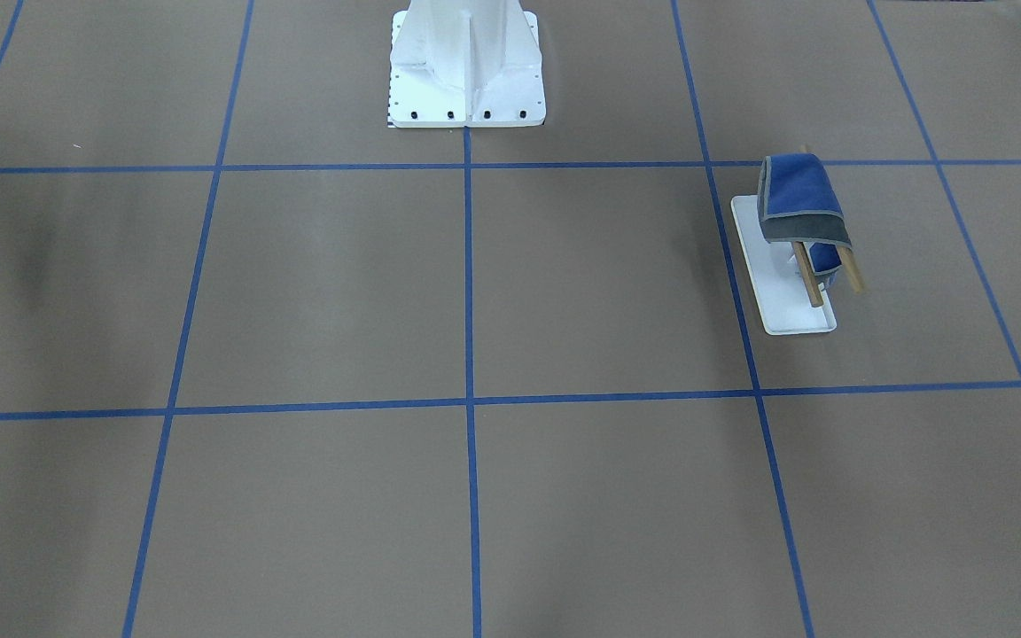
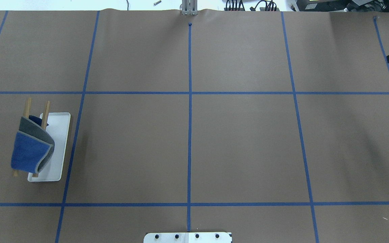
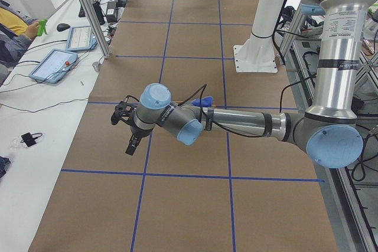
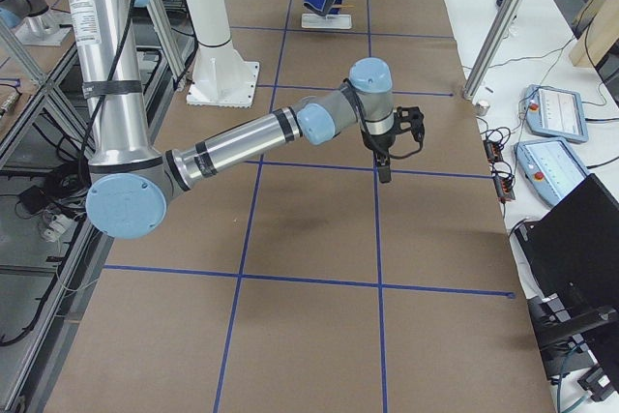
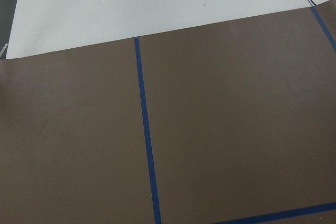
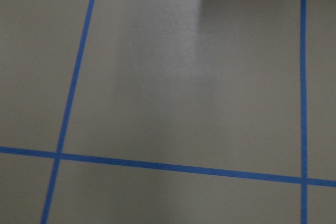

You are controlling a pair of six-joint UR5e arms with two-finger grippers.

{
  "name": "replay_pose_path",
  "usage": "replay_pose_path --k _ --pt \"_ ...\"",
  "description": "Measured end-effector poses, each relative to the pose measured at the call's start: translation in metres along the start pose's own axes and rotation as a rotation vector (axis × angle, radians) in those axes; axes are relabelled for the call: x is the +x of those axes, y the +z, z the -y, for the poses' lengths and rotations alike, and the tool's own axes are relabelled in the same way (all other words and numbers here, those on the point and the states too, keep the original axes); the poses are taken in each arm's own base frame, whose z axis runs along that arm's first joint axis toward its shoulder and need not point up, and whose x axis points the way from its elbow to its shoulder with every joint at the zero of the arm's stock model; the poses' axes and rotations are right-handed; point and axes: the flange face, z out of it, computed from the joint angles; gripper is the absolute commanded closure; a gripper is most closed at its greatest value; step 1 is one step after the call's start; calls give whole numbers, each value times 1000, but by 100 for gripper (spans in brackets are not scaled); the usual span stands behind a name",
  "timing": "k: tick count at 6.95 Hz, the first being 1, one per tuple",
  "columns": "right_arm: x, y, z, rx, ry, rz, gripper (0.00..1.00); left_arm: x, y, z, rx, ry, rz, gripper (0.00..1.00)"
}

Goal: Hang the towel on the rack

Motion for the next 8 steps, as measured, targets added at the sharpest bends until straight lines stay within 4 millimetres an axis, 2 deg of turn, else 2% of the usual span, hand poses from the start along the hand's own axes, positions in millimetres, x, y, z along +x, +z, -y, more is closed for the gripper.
replay_pose_path --k 2,3,4,5,7,8 --pt "100 37 -47 -110 -151 -14 0 -8 -2 -10 -173 -33 2 2" --pt "129 49 -73 -151 -179 -3 0 -8 -2 -18 -240 -81 -16 2" --pt "142 55 -88 -173 -196 5 0 -7 0 -26 -276 -118 -50 2" --pt "146 57 -93 -180 -203 8 0 -8 3 -35 -296 -145 -79 2" --pt "143 57 -90 -178 -199 31 0 -13 7 -62 -312 -165 -99 2" --pt "141 57 -89 -176 -196 45 0 -13 7 -68 -311 -163 -100 2"
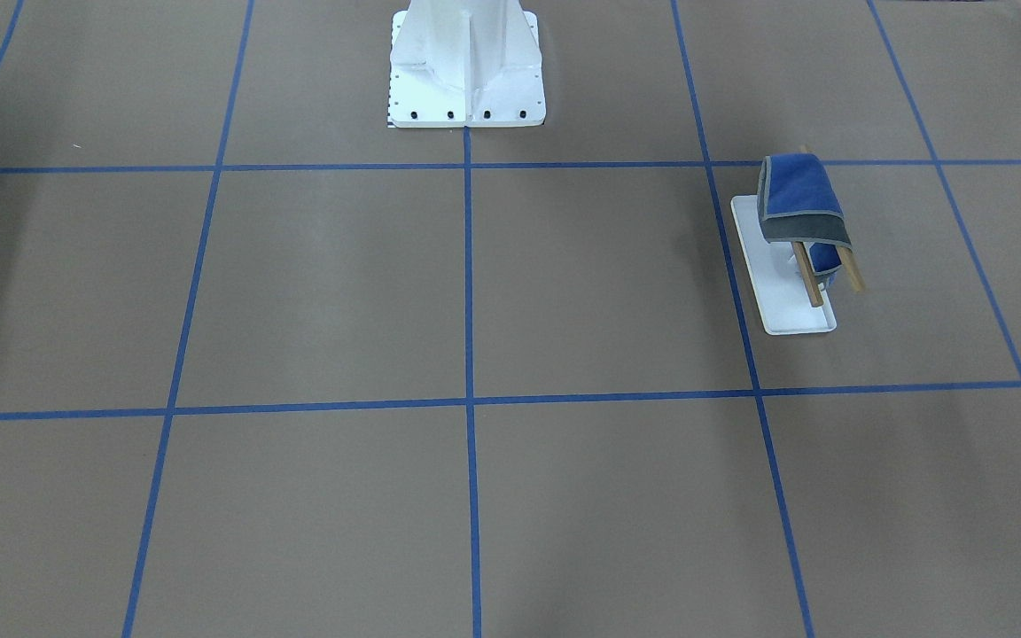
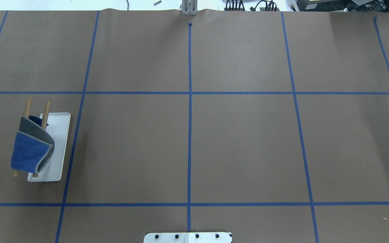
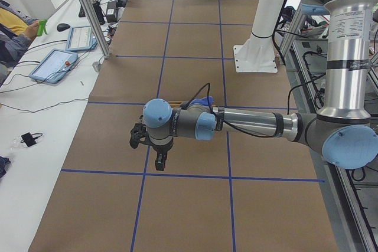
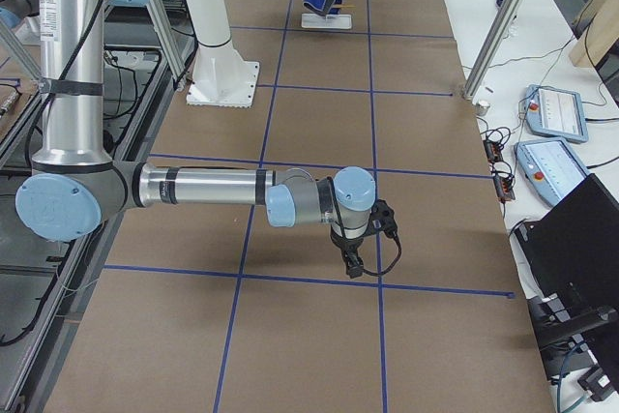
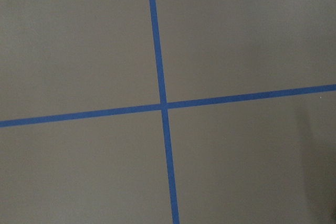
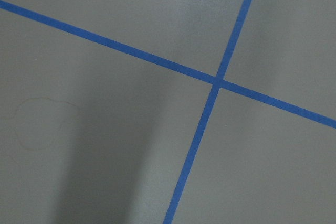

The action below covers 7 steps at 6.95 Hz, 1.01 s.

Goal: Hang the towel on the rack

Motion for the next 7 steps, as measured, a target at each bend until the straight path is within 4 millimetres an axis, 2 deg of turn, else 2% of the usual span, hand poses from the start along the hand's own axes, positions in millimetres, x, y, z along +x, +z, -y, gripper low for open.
replay_pose_path --k 3,7 --pt "-9 -5 7 19 -7 42 0 2 -1 -10 2 2 -1 2" --pt "-15 -11 17 33 -12 51 0 7 -5 -9 13 17 -1 2"
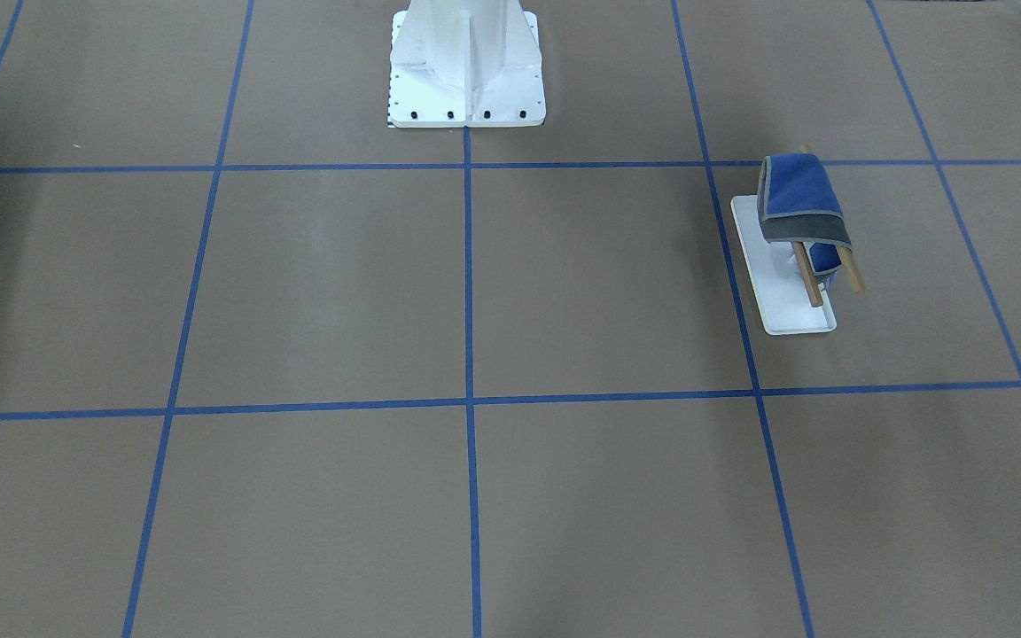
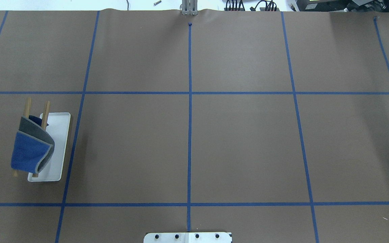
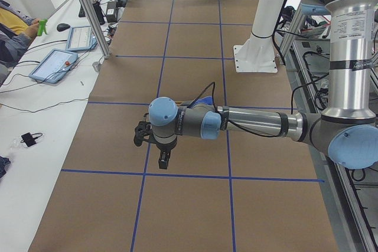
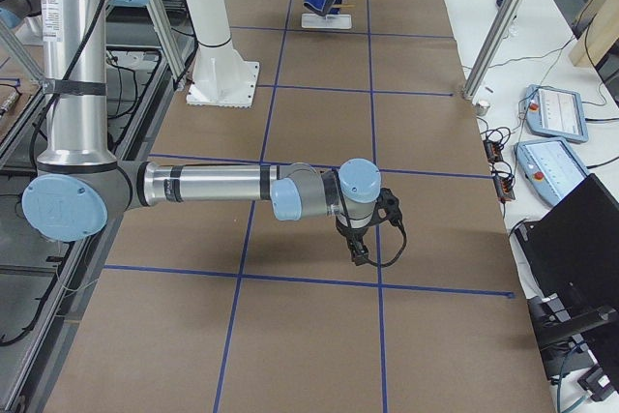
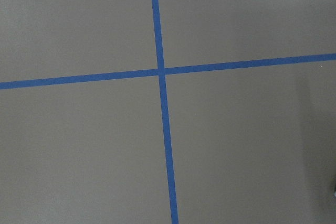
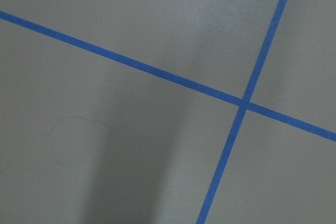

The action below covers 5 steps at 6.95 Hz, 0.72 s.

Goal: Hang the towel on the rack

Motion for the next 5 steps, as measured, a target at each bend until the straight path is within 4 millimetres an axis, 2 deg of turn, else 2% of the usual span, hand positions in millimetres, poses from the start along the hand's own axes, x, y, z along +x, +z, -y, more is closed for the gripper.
replay_pose_path --k 5 --pt "-6 -3 2 8 -1 22 0 9 -4 9 22 29 -24 2"
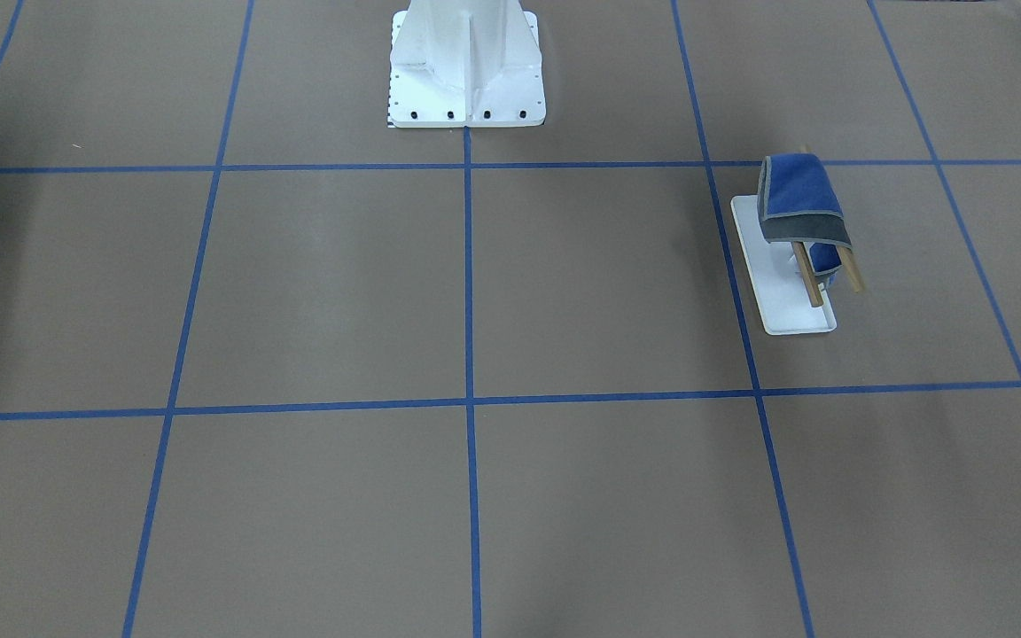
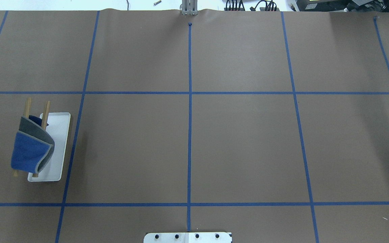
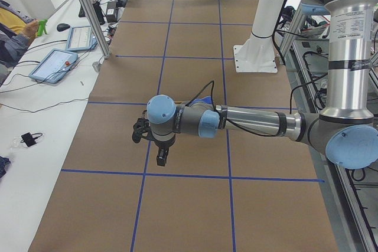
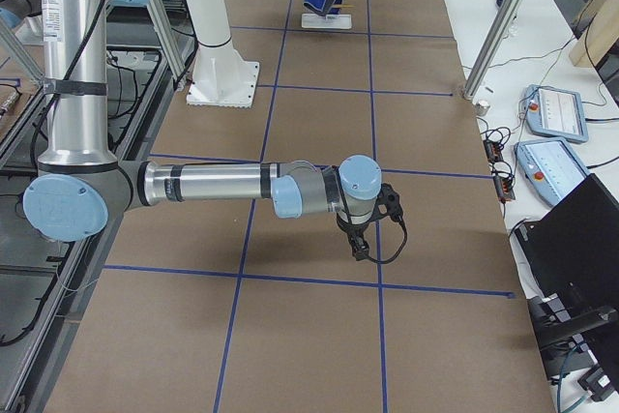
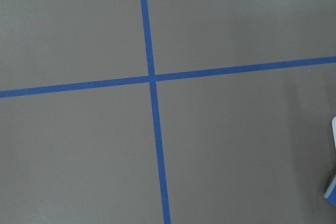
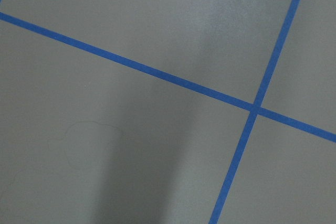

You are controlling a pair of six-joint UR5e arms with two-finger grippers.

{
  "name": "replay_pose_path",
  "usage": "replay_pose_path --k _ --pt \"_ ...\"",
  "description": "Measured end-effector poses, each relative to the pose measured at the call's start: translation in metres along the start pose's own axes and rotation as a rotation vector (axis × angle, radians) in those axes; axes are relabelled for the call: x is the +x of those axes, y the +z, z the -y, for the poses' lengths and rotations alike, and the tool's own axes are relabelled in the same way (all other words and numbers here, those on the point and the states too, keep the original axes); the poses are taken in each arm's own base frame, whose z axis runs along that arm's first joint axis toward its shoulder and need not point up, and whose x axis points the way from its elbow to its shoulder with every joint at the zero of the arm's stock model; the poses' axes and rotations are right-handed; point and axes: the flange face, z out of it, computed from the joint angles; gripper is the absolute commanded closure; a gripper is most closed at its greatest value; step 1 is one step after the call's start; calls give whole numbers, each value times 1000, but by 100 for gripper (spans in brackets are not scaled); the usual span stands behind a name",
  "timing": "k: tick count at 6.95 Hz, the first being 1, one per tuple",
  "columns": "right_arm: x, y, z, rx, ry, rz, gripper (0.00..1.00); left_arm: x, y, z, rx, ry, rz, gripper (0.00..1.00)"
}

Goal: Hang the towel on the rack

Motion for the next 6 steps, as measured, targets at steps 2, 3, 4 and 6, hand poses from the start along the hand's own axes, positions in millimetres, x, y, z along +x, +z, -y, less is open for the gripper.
replay_pose_path --k 2,3,4,6 --pt "0 0 0 0 3 7 0 8 -6 6 38 42 -5 2" --pt "-1 1 -2 0 4 14 0 7 -5 6 41 46 -7 2" --pt "0 1 -4 -1 6 16 0 8 -6 6 44 50 -8 2" --pt "1 3 -6 -4 10 17 0 9 -6 6 48 55 -8 2"
